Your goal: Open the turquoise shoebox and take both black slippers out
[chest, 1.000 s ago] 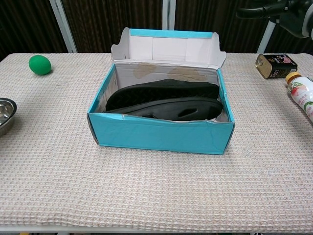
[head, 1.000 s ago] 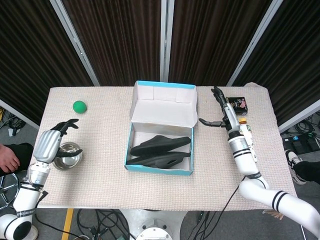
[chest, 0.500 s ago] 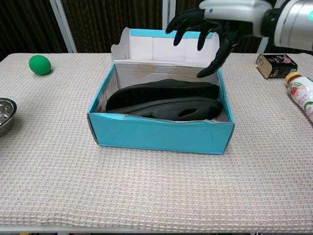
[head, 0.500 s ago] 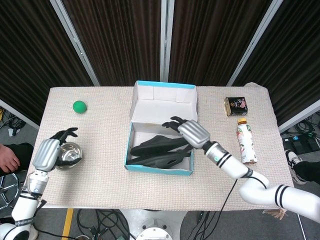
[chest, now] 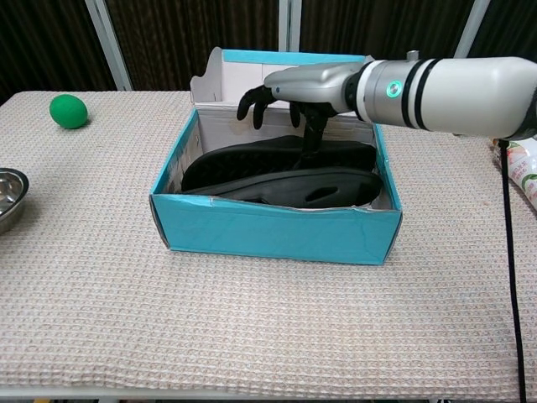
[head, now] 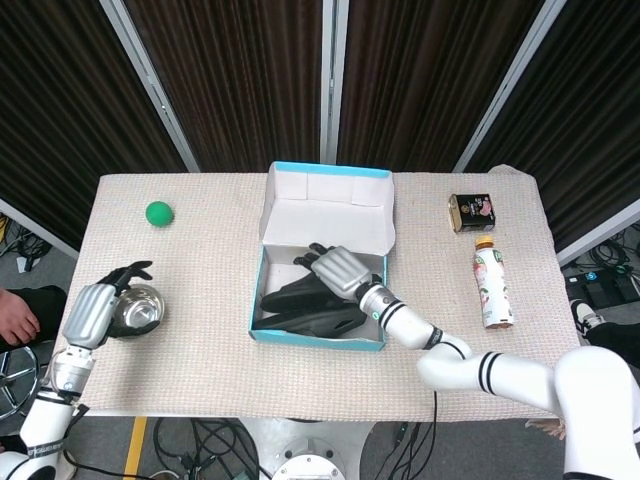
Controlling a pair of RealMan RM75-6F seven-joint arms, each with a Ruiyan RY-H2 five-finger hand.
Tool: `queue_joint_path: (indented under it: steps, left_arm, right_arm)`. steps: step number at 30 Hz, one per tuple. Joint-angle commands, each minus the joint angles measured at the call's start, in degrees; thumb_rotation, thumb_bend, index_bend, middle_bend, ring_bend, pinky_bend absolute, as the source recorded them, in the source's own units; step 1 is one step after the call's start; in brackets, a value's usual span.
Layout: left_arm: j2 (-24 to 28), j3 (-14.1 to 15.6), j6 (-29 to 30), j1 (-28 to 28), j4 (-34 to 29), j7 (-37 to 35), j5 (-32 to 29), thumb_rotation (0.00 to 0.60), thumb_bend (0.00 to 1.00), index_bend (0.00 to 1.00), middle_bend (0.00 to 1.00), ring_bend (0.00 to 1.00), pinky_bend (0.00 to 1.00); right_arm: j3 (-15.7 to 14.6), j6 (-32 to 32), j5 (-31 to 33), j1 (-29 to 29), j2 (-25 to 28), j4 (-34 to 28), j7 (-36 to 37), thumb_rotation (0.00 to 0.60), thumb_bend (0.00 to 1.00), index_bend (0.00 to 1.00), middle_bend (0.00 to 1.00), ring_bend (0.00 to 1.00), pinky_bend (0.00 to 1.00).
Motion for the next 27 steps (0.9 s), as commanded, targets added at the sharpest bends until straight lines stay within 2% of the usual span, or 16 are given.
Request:
queue_joint_path:
  steps: [1,2,5,7,11,15,21,24,27]
  left_arm:
    - [-0.12,0.12,0.09,0.19,0.33,-0.47,-0.03,0.600,0.00,0.18,0.31,0.23,0.38]
    - [-0.17,0.13,0.09,0.22,0.43,-0.60,-0.06,0.600,0.00,0.18,0.31,0.23,0.38]
    - [-0.33,0.12,0.15,0.33,0.72,-0.89,-0.17,0.600,0.00,0.18,0.31,0.23,0.38]
    - [-0.42,0.14,0.38,0.48,0.88,-1.10,-0.14,0.600,0.00,0.18,0.31,0.23,0.38]
    - [-0.75,0.02,1.18,0.88,1.31,-1.74,-0.08,0.600,0.00,0.18,0.31,0.23,0.38]
    - [-0.88,0.07,1.36,1.13,1.58,-2.13,-0.16,0.600,0.00,0.18,0.31,0.23,0.38]
    - [-1.07,0.09,1.74,1.50,1.99,-2.25,-0.25,0.600,0.00,0.18,0.31,0.23,0.38]
    - [-0.88,0.12,1.70,1.63,2.02,-2.68,-0.27,0.600,0.00,0.18,0.31,0.23,0.38]
    - [-0.69,0.13,1.74,1.57,2.07,-2.78,0.12,0.600,0.00,0.18,0.31,0.23,0.38]
  right_arm:
    - [-0.66,-0.90,3.21,2.37,-2.64,1.80,-3.16,0.600,0.01,0.22,0.25,0.11,0.42]
    - [-0.76,-0.82,3.89,2.82,-3.19,2.17,-3.88,0.600,0.02,0.23,0.25,0.12,0.43]
    - [-0.78,0.00,6.26,4.15,-4.92,3.13,-6.04,0.600,0.09,0.36,0.33,0.23,0.56]
    - [-0.99,0.89,7.82,4.90,-6.04,3.66,-7.79,0.600,0.15,0.46,0.40,0.32,0.66]
    - [-0.93,3.45,9.61,5.94,-8.37,4.79,-10.45,0.600,0.29,0.62,0.51,0.45,0.79]
    - [0.80,5.90,8.89,6.76,-11.12,6.85,-9.54,0.600,0.38,0.66,0.54,0.47,0.81]
    - [2.23,8.03,3.83,7.51,-13.55,9.62,-5.65,0.600,0.39,0.67,0.54,0.47,0.81]
    - [2.47,7.07,3.27,7.10,-11.70,8.32,-4.03,0.600,0.39,0.68,0.54,0.47,0.80]
    - [3.17,7.01,3.77,5.70,-7.97,3.96,-2.35,0.600,0.39,0.68,0.54,0.47,0.80]
